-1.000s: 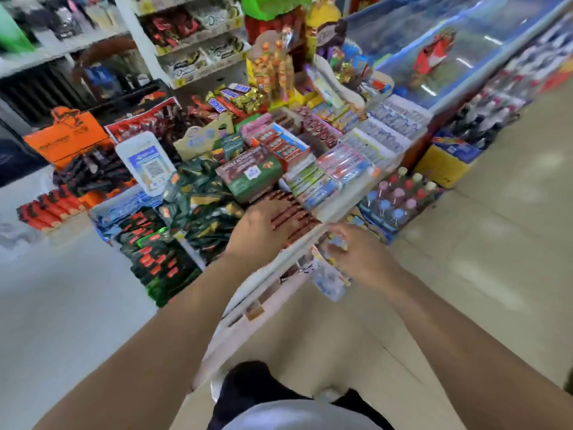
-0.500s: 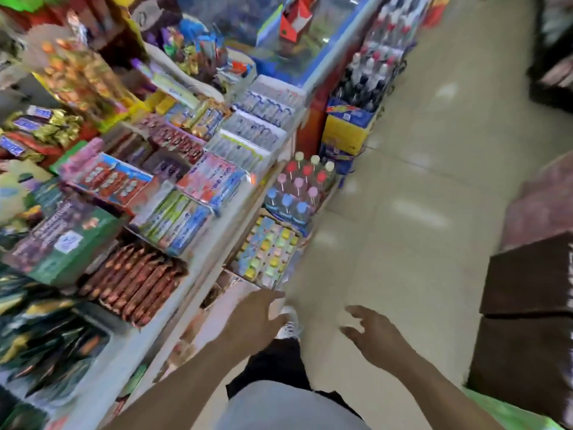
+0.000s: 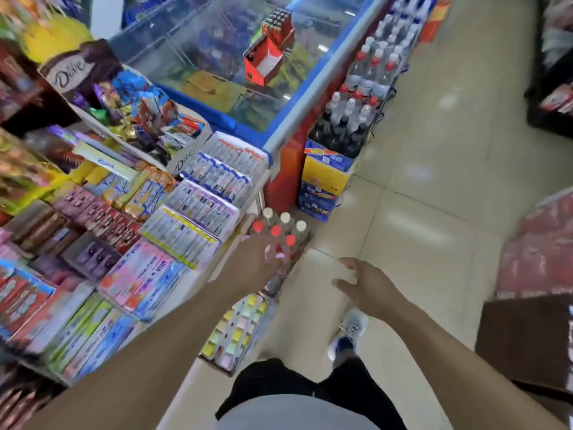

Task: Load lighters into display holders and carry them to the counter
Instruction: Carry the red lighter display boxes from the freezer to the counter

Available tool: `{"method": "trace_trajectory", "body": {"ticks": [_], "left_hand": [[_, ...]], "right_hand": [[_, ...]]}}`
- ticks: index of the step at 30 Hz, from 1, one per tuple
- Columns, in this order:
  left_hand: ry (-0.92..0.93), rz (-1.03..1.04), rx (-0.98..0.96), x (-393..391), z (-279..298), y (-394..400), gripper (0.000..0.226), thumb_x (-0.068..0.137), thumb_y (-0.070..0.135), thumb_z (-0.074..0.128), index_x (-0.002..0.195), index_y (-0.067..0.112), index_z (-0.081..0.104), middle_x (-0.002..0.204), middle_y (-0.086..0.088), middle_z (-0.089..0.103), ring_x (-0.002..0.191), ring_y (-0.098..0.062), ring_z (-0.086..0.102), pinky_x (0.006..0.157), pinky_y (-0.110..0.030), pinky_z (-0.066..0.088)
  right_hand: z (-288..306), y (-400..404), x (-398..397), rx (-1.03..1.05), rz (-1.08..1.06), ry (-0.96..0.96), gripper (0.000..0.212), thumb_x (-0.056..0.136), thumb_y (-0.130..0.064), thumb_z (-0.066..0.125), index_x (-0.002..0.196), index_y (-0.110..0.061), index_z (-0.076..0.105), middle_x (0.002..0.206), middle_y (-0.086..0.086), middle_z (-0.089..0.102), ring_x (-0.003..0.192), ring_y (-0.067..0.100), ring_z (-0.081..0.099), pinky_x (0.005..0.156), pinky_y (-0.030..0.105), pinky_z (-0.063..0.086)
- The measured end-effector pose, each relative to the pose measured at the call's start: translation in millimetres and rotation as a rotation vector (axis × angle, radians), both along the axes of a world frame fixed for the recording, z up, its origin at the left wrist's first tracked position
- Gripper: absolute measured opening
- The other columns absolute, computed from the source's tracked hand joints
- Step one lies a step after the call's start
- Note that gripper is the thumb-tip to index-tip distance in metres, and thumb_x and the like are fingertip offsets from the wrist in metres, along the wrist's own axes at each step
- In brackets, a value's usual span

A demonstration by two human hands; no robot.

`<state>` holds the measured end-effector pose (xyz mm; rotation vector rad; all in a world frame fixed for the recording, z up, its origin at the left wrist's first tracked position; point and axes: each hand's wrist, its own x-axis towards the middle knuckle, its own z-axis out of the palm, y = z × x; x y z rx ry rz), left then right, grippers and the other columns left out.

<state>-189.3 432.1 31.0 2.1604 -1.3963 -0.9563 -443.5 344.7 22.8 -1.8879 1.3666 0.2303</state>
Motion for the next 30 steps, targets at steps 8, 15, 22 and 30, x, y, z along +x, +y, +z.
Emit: {"method": "trace_trajectory", "body": {"ticks": [8,15,22,30], "left_hand": [[-0.031,0.268,0.119,-36,1,-93,0.038,0.093,0.032,0.058,0.129,0.02,0.062,0.12,0.003,0.06,0.101,-0.017,0.058,0.079,-0.029,0.042],[0.072,0.563,0.152,-79,-7,-149,0.033,0.081,0.041,0.064,0.113,0.036,0.058,0.104,0.011,0.056,0.1,-0.02,0.06,0.085,-0.036,0.053],[0.118,0.706,0.1,-43,-30,-249,0.042,0.087,0.043,0.068,0.127,0.035,0.061,0.114,0.009,0.065,0.09,-0.01,0.069,0.072,-0.023,0.048],[0.095,0.795,-0.039,64,-41,-389,0.047,0.091,0.04,0.068,0.136,0.029,0.058,0.139,0.005,0.056,0.13,-0.017,0.052,0.104,-0.03,0.038]], "right_hand": [[19,-178,36,-0.08,0.307,-0.063,0.058,0.095,-0.037,0.062,0.149,-0.025,0.043,0.152,-0.004,0.045,0.136,0.014,0.044,0.106,0.024,0.032],[15,-270,40,-0.016,0.542,0.041,0.059,0.094,-0.039,0.061,0.149,-0.032,0.041,0.147,-0.005,0.048,0.122,0.012,0.053,0.103,0.029,0.041],[6,-371,102,-0.02,0.667,0.052,0.063,0.091,-0.044,0.063,0.148,-0.029,0.042,0.145,-0.008,0.05,0.126,0.013,0.053,0.101,0.029,0.042],[0,-505,228,-0.093,0.75,0.052,0.06,0.082,-0.053,0.06,0.137,-0.03,0.052,0.134,-0.007,0.059,0.124,0.017,0.057,0.104,0.036,0.044]]}}
